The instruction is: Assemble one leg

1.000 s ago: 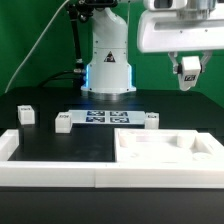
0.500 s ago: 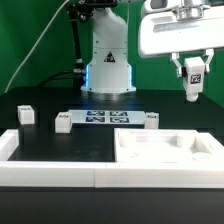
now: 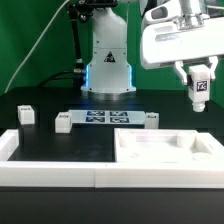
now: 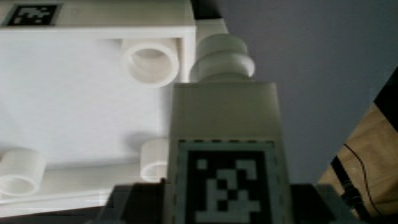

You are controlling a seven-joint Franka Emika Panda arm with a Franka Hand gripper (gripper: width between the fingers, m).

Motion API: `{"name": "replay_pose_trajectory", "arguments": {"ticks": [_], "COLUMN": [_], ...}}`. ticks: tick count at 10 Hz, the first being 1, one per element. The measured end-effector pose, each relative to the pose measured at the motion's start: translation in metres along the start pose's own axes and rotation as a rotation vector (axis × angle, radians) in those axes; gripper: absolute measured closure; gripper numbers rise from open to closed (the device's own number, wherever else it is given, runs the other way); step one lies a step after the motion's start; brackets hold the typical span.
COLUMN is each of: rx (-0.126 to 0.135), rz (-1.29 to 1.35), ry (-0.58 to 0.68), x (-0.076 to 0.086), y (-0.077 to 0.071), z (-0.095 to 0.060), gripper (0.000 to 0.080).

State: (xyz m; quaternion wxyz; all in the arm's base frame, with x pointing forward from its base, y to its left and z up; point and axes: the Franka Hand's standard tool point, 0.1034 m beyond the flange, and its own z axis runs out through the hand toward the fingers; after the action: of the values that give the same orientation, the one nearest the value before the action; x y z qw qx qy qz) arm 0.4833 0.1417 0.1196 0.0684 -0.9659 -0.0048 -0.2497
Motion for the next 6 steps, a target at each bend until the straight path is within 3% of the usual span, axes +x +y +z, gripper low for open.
{"name": "replay_pose_trajectory", "arguments": {"ticks": [3,6], "rx": [-0.023,-0.015], "rz": [-0.164,-0.209], "ry": [-0.022,-0.041], "x": [0.01,0.033], "y": [0.016,0.011], "z": [0.009,0.012], "gripper": [0.0508,0.0508]}}
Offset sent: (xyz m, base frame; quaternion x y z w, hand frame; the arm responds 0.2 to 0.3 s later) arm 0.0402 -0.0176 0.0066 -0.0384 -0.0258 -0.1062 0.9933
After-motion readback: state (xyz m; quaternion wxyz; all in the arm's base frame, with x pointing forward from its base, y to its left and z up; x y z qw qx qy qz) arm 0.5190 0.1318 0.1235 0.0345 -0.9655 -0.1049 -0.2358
